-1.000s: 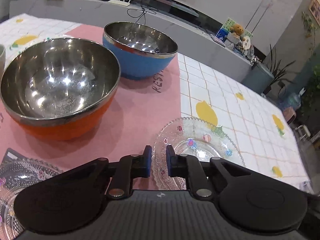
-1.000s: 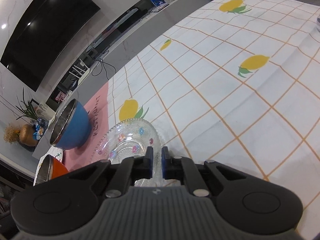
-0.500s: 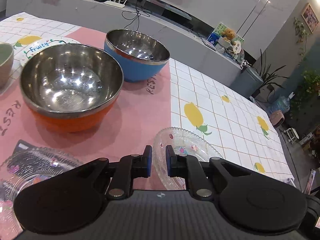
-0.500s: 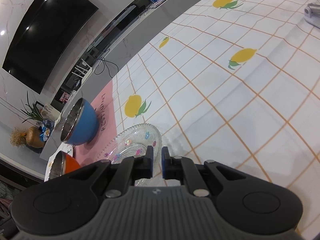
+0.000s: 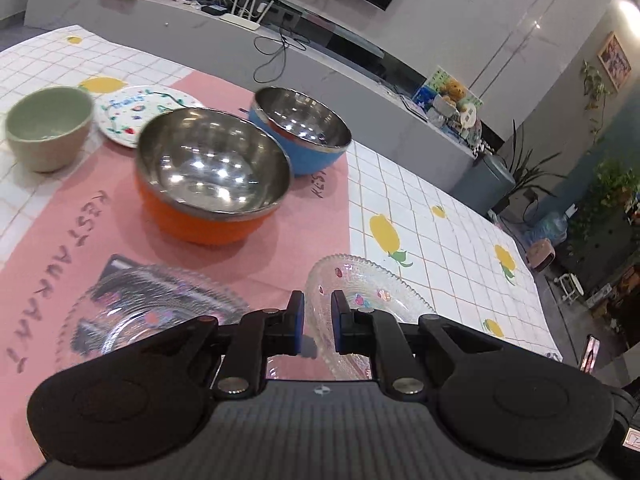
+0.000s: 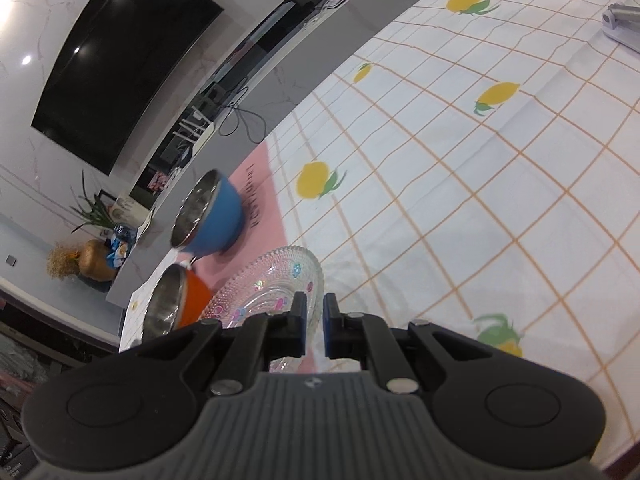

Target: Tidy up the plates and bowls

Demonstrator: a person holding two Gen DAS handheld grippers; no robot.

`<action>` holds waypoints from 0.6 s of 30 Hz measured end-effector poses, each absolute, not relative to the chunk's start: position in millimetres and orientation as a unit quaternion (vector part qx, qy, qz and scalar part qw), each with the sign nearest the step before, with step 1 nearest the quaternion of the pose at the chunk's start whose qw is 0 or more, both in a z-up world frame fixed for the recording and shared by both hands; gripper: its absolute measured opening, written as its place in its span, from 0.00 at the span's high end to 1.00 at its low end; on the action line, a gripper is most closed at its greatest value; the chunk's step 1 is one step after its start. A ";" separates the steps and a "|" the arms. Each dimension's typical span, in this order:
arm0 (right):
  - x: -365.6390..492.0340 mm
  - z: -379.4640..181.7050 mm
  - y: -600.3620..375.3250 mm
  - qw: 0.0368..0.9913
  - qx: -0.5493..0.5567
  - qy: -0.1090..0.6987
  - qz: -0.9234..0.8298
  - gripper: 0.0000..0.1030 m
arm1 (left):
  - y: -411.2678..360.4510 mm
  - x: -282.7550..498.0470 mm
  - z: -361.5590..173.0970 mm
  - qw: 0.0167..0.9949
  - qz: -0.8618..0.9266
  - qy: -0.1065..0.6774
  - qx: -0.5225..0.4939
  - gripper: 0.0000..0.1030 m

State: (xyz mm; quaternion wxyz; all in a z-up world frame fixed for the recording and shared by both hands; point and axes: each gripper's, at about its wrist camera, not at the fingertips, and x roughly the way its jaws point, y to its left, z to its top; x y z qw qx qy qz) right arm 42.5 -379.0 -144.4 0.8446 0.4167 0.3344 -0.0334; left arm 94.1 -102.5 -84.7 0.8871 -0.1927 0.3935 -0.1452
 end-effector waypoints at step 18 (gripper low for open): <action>45.3 -132.4 -294.6 0.854 0.368 0.365 0.045 0.94 | -14.2 64.2 -88.4 0.888 -0.087 0.386 -0.235 0.87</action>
